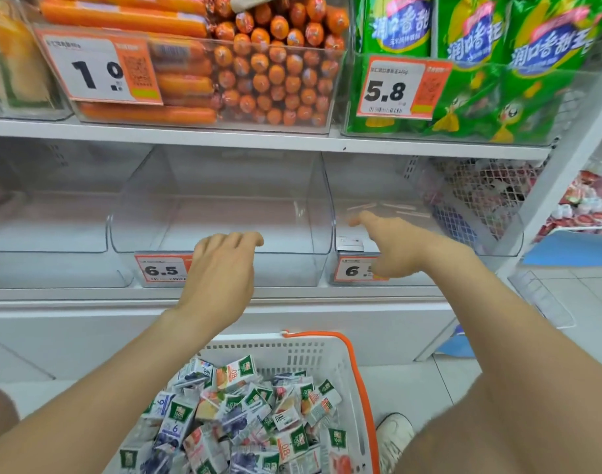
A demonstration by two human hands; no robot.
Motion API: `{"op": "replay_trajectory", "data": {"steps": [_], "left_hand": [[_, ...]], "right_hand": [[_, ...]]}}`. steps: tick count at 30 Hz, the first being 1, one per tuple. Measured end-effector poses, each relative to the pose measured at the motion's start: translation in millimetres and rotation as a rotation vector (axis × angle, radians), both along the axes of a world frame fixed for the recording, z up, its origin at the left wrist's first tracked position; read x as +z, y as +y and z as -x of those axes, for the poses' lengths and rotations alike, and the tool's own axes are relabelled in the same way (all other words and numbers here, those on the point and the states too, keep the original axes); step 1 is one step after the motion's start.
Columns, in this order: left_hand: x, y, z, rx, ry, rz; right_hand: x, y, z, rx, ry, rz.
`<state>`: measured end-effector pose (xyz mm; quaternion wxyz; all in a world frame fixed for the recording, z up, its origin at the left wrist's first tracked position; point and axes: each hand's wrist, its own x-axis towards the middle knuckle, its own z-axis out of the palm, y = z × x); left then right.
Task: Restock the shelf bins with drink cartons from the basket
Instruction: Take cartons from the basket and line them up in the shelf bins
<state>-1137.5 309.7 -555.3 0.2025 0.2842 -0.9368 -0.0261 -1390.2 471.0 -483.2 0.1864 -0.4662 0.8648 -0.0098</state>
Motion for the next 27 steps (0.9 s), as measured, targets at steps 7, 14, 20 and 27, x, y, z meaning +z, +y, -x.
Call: {"op": "replay_trajectory", "data": {"steps": [7,14,20,27], "left_hand": [[1,1,1,-0.037,0.054,-0.018],[12,4,-1,-0.041,0.111,0.003],[6,17,-15,-0.057,0.052,0.012],[-8,28,-20,-0.108,0.088,-0.009]], "right_hand": [[-17,19,6,-0.015,0.187,0.172],[-13,33,0,0.033,0.318,0.283],[-17,49,-6,0.101,0.298,0.204],[-15,55,-13,0.124,0.282,0.138]]}}
